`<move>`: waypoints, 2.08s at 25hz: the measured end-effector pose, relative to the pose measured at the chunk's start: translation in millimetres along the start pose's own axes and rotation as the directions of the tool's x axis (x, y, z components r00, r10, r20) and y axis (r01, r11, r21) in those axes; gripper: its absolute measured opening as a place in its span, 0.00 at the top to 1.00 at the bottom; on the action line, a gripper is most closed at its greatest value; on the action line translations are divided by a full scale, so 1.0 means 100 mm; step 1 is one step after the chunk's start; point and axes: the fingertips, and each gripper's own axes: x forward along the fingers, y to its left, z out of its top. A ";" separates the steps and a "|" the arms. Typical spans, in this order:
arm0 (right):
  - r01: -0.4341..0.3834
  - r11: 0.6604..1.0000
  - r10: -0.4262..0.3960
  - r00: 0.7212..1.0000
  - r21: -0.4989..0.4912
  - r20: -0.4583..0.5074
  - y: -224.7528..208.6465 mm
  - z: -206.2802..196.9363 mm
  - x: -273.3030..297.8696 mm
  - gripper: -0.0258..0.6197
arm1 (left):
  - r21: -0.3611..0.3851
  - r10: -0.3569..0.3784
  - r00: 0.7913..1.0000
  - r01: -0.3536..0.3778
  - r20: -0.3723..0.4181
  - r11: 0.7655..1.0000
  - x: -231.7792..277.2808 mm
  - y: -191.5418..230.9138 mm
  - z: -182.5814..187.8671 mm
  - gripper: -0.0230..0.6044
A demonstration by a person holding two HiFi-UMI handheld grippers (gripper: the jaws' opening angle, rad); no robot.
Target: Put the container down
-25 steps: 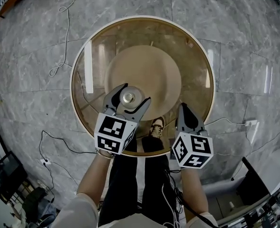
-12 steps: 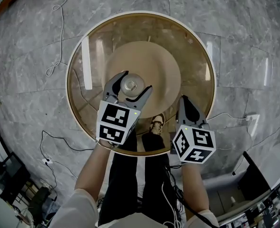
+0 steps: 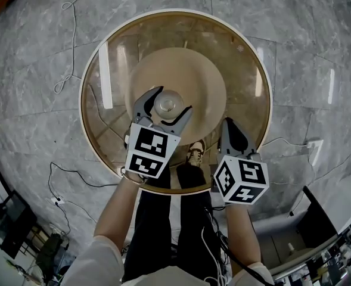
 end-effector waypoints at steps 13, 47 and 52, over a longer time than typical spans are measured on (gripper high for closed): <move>0.004 1.000 -0.004 1.000 -0.002 -0.019 0.04 -0.05 0.02 0.92 | 0.032 -0.014 1.000 0.015 -0.012 0.999 0.00 -0.04 -0.10 0.41; 0.008 1.000 -0.008 1.000 -0.005 -0.024 0.04 -0.06 0.06 0.92 | 0.092 0.010 0.984 -0.027 0.176 0.995 -0.03 -0.10 -0.12 0.39; 0.006 1.000 -0.007 1.000 -0.010 -0.023 0.08 -0.09 0.05 0.92 | 0.067 0.020 0.979 -0.034 0.204 0.997 -0.11 -0.08 -0.06 0.37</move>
